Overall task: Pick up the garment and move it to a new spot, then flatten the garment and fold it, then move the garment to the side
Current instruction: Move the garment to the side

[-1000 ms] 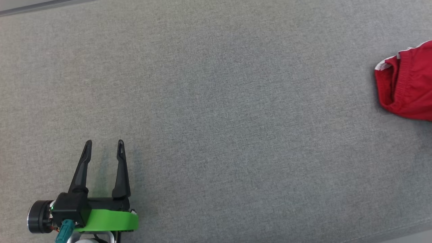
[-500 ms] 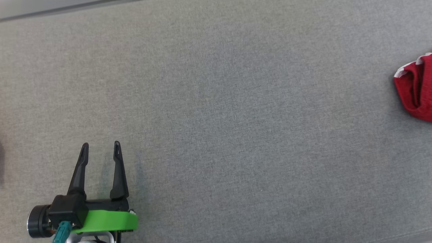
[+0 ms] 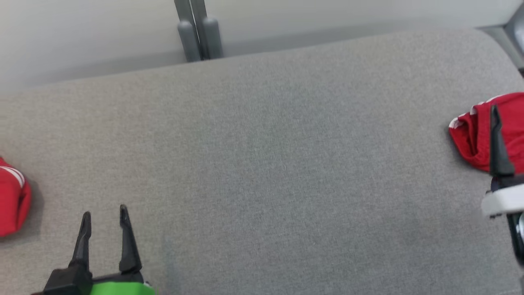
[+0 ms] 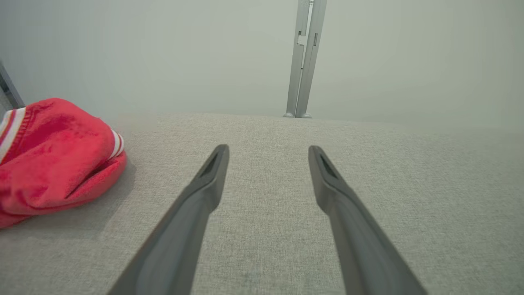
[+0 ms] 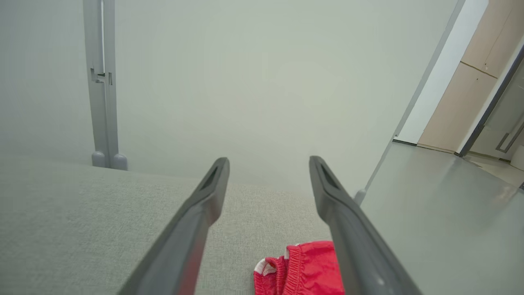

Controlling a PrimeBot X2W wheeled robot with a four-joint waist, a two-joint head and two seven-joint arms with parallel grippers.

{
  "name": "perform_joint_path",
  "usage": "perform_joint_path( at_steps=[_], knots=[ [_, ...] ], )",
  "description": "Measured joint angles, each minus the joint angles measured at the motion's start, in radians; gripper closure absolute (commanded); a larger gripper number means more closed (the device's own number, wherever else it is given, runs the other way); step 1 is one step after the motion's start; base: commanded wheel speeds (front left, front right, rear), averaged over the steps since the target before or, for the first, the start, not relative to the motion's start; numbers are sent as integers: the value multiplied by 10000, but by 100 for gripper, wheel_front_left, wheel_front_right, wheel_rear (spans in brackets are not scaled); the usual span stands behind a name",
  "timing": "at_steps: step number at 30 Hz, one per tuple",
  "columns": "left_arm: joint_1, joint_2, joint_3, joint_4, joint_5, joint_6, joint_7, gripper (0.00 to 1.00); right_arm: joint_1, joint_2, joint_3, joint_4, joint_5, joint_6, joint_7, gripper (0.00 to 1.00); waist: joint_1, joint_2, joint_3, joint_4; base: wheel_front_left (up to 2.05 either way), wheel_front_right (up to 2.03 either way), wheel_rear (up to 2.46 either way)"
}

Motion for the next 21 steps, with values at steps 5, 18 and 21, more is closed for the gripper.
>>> perform_joint_path(
  at_steps=[5, 18, 21],
  knots=[
    [567, 0, 460, 113, -77, 115, 0, 0, 1419, 769, 84, 33, 278, -10, -571, 0, 0, 0, -848, 161, 0, 0, 0],
    [909, -2, 938, 696, -61, -236, 0, 0, 2736, 2054, 947, 1302, -502, -6, -1045, 0, 0, 0, -1965, 769, 0, 0, 0],
    [901, -2, 1047, 830, -29, -359, 0, 0, 2927, 2186, 940, 1404, -546, -6, -1047, 0, 0, 0, -2003, 862, 0, 0, 0]
  ],
)
